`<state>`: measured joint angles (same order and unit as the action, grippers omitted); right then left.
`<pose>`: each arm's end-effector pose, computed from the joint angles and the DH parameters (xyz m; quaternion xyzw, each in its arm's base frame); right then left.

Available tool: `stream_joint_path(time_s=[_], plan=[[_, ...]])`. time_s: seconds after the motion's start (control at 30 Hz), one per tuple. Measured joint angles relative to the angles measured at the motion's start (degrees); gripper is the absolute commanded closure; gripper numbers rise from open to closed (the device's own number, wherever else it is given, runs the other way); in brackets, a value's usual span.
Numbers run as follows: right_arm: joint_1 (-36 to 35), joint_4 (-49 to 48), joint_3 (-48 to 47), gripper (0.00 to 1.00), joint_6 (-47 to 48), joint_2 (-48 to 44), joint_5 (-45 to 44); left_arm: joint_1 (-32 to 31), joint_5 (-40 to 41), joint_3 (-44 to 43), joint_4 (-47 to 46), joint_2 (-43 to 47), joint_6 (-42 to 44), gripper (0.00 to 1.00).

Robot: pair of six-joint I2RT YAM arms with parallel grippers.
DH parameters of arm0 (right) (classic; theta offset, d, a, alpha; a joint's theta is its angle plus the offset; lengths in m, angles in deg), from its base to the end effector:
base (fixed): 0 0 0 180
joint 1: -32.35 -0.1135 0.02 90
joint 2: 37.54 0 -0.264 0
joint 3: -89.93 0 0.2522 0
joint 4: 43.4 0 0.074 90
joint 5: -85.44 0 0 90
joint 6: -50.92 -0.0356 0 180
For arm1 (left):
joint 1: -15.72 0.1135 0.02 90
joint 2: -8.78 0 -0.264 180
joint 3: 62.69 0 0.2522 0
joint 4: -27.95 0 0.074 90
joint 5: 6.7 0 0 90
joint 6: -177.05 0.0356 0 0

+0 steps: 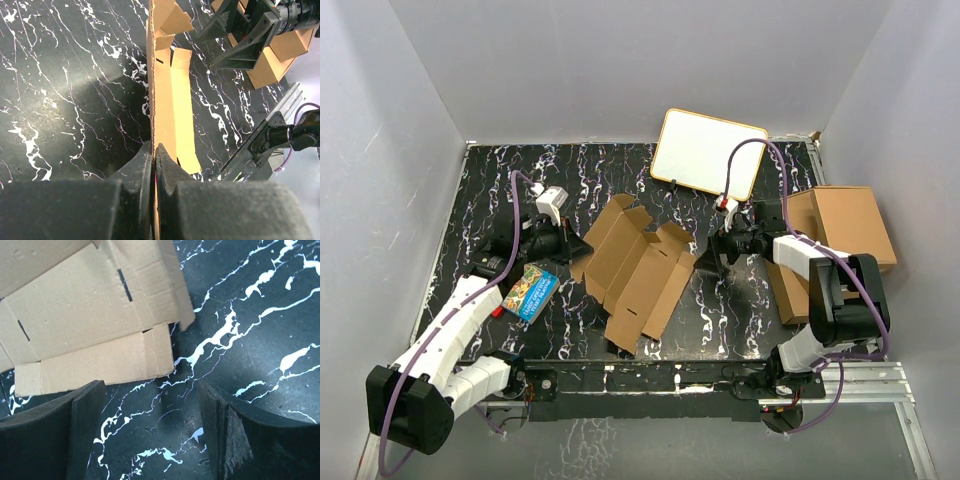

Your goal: Fold the paper box

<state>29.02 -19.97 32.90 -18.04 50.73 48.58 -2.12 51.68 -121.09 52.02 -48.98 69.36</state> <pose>0.2807 0.0449 0.1688 -0.3125 0.8044 0.3793 0.3338 0.2104 -0.0873 0.2981 0.1506 0.8041 -0.3780 0.4334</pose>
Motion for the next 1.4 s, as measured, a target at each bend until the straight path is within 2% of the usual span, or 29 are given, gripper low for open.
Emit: stream_joint_path(time_s=[0.1,0.43,0.83,1.03,1.4], plan=[[0.0,-2.1,0.0,0.22,-3.7,1.3,-0.6,0.0,0.5,0.3,0.0,0.0,-0.4,1.00],[-0.2,-8.2,0.0,0.37,-13.7,7.6,-0.7,0.0,1.0,1.4,-1.0,0.1,-1.8,1.00],[-4.0,-6.7,-0.4,0.56,-11.9,8.9,1.5,0.0,1.7,1.6,-1.3,0.1,-2.1,1.00],[-5.1,-4.5,-0.5,0.56,-8.6,8.0,1.3,0.0,2.9,1.6,-0.7,-0.5,-2.0,1.00],[-7.9,-1.5,-0.9,0.49,-3.3,4.5,-0.3,0.0,4.2,1.6,0.4,-1.3,-1.8,1.00]])
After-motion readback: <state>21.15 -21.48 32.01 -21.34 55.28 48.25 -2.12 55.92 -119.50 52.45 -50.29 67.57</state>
